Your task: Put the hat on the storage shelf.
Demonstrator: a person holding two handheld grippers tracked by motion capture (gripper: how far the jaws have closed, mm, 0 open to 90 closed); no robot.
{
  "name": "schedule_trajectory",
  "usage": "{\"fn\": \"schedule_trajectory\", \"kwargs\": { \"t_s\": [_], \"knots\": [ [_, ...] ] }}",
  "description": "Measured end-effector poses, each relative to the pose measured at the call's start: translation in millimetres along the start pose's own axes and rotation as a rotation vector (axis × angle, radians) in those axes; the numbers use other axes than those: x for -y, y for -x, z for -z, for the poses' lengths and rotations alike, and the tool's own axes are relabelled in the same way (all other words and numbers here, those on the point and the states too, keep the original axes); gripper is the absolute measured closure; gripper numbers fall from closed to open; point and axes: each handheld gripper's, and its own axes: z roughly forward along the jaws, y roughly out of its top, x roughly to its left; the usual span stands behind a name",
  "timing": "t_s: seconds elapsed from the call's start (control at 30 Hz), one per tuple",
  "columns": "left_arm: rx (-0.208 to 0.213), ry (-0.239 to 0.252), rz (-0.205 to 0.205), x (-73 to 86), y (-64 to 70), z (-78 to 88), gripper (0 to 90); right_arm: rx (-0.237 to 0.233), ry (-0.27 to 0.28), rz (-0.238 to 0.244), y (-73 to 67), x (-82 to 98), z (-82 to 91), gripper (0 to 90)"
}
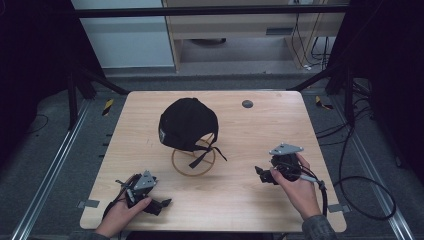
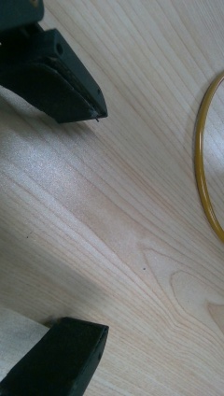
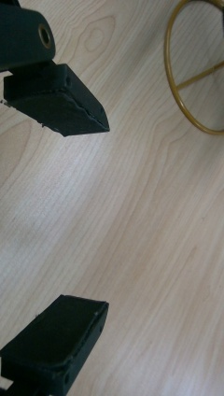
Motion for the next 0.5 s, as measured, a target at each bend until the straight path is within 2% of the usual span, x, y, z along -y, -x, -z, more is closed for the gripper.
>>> {"fn": "schedule_trajectory", "kwargs": {
  "t_s": [0.33, 0.5],
  "knots": [
    [0.0, 0.0, 0.0, 0.1, 0.0, 0.0, 0.0, -0.016, -0.044, -0.025, -3.1, 17.6, -16.2, 12.0],
    [0.0, 0.0, 0.0, 0.0, 0.0, 0.0, 0.0, -0.026, -0.046, -0.05, -5.4, 23.6, -26.0, 12.0]
  ]
}}
